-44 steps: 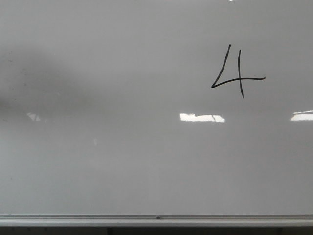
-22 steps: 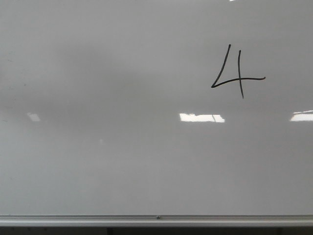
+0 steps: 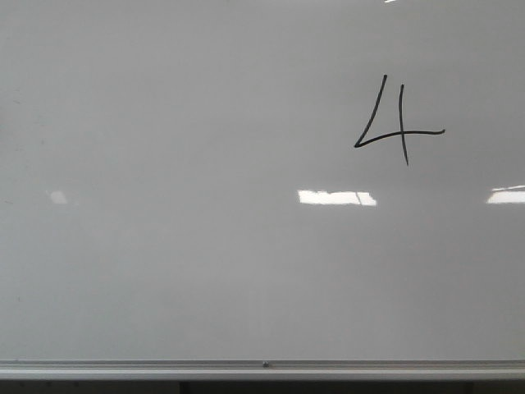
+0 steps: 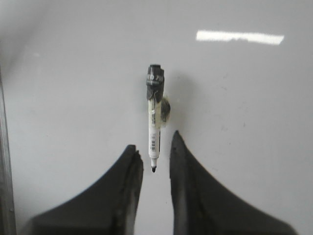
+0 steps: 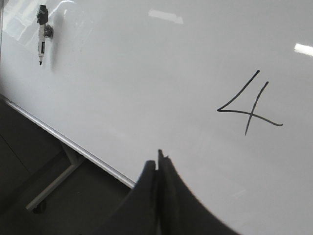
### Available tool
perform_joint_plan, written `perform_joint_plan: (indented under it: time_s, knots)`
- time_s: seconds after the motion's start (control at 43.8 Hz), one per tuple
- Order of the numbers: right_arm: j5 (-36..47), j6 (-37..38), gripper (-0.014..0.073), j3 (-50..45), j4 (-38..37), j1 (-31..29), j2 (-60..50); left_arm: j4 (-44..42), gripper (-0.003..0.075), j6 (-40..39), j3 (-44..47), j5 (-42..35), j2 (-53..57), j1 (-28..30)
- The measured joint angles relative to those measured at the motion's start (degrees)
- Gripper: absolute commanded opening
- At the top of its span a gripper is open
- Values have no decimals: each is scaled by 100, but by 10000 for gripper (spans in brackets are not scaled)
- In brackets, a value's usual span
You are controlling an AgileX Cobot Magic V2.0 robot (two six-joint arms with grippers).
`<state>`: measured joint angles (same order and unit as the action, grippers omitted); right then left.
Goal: Write number 4 on whiteboard
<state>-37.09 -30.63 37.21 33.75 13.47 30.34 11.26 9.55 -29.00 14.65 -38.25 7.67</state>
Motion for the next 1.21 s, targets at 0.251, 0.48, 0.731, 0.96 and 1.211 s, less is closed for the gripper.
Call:
perform_joint_plan:
  time_s: [0.251,0.48,0.731,0.96,1.211]
  knots:
    - [13,0,-63,0,0,0,0,35,-20,0,384,-211,1206,0]
    - [13,0,-63,0,0,0,0,35,-20,0,394,-257,1369,0]
    - [13,0,-63,0,0,0,0,35,-20,0,394,-257,1369,0]
    - [22,0,-63,0,0,0,0,-77,-20,4,522,-315,1396,-43]
    - [22,0,-63,0,0,0,0,-728,-20,-620,1390,-593,2255,-868]
